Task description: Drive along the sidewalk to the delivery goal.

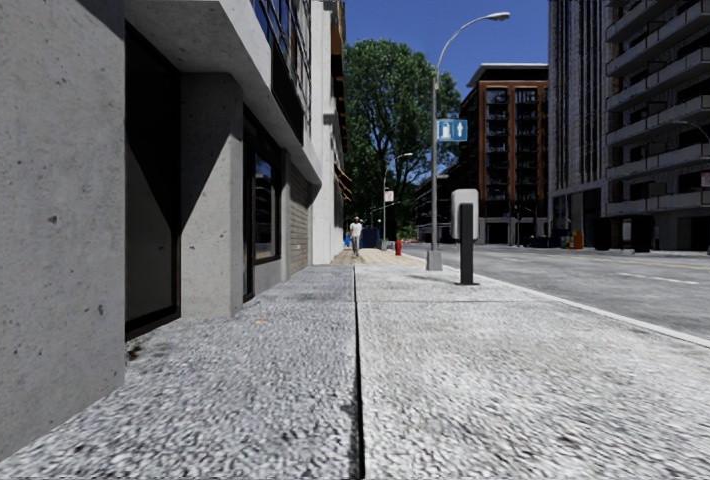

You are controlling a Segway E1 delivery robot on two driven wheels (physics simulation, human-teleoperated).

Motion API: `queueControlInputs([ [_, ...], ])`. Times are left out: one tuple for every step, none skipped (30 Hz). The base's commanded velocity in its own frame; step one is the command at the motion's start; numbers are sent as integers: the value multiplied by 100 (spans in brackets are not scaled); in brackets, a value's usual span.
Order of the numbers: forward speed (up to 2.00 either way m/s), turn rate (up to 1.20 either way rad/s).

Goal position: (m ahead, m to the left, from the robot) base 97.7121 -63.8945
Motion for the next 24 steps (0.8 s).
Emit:
queueControlInputs([
  [200,42],
  [200,38],
  [200,0],
  [200,0],
  [200,0],
  [200,0],
  [200,0],
  [200,0],
  [200,0],
  [200,0],
  [200,0],
  [200,0],
  [200,0],
  [200,0],
  [200,0],
  [200,0],
  [200,0],
  [200,0],
  [200,0],
  [200,0],
  [200,0],
  [200,0],
  [200,0],
  [200,0],
])
